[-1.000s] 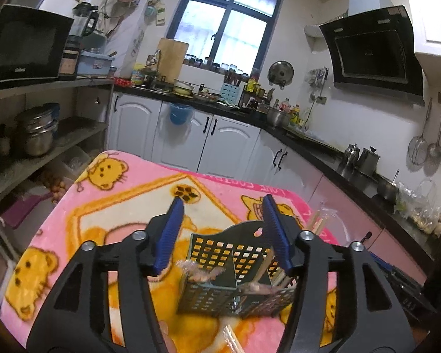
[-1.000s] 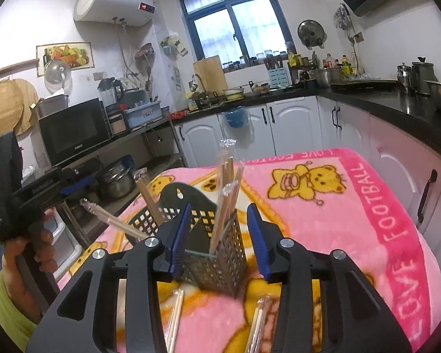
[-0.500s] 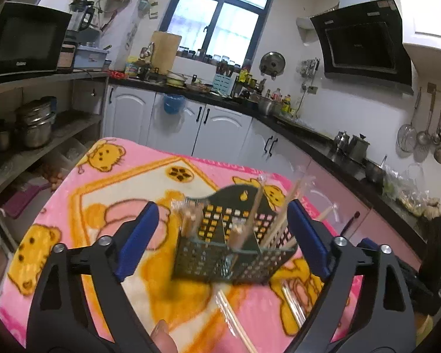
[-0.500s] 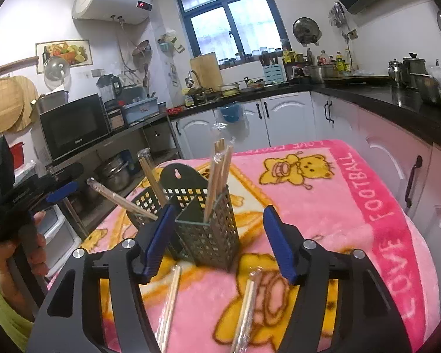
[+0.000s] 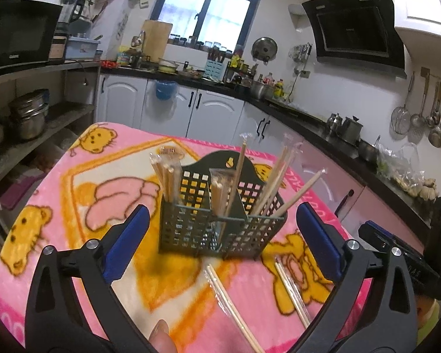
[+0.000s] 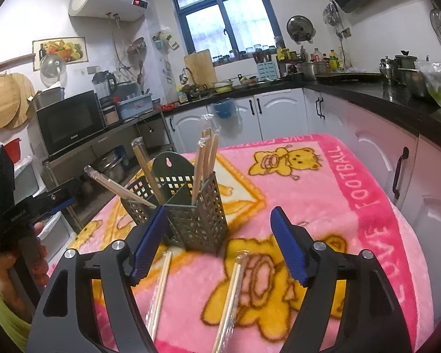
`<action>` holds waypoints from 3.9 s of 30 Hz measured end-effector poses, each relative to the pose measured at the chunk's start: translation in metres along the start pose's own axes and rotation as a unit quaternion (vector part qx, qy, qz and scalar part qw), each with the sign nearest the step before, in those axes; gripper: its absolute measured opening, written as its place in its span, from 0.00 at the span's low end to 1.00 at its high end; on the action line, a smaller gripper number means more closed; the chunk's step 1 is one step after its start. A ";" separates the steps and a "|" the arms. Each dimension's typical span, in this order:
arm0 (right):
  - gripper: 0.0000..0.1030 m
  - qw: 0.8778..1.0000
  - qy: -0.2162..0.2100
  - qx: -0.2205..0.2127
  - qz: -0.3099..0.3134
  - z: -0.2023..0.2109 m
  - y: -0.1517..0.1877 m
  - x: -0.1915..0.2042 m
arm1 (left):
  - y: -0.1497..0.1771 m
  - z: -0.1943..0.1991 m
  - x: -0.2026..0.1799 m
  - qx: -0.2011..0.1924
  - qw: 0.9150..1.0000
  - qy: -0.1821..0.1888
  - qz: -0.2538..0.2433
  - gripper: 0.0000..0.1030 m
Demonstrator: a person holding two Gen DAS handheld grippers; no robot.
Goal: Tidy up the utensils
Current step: 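Withdraw both open grippers from the caddy toward the loose chopsticks, then lower and grasp a wrapped chopstick with the left gripper while the right gripper grasps another, then lift both held chopsticks and carry them above the green caddy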
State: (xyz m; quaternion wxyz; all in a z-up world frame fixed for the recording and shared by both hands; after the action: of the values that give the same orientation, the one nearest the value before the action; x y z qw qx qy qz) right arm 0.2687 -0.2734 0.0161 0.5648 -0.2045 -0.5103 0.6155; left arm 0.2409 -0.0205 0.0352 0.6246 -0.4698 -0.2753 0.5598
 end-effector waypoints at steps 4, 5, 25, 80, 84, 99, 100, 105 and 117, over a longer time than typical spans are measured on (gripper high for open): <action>0.71 1.000 0.005 0.004 0.002 0.002 0.005 -0.003 | 0.008 -0.004 -0.005 0.011 1.000 0.001 -0.003 0.89; 0.71 1.000 0.006 0.004 0.002 0.003 0.006 -0.004 | 0.010 -0.005 -0.006 0.013 1.000 0.003 -0.004 0.89; 0.71 0.999 0.024 0.045 -0.004 -0.007 0.032 -0.032 | 0.056 -0.032 -0.015 0.075 0.997 0.002 -0.004 0.89; 0.06 0.989 0.031 0.146 -0.010 -0.099 0.052 -0.040 | 0.109 -0.122 0.006 0.212 0.977 -0.032 -0.016 0.07; 0.06 0.993 0.020 0.114 -0.003 -0.080 0.036 -0.032 | 0.091 -0.105 -0.007 0.188 0.982 -0.008 -0.016 0.07; 0.05 0.999 -0.001 0.026 0.020 -0.020 -0.005 -0.001 | 0.031 -0.055 -0.060 0.116 0.990 0.041 -0.063 0.03; 0.05 1.000 -0.003 0.022 0.019 -0.017 -0.007 0.001 | 0.030 -0.054 -0.061 0.114 0.991 0.042 -0.065 0.03; 0.05 1.000 -0.004 0.013 0.017 -0.007 -0.012 0.002 | 0.022 -0.047 -0.068 0.107 0.991 0.050 -0.065 0.03; 0.05 0.999 -0.019 -0.024 0.025 0.020 -0.032 0.012 | 0.001 -0.030 -0.086 0.076 0.992 0.066 -0.078 0.03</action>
State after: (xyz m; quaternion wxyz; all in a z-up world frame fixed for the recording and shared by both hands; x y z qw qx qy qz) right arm 0.2649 -0.2753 0.0557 0.5341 -0.2189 -0.5299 0.6213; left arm 0.2478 -0.1114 0.0377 0.7169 -0.4340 -0.2259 0.4967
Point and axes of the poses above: each gripper's, at about its wrist camera, not at the fingertips, and z roughly against the way its jaws point, x to its left, y to its underside, the point moved 10 cm from there along -z, roughly the way its jaws point, and after that the axes turned 6 degrees about -z, right-handed, at the moved point
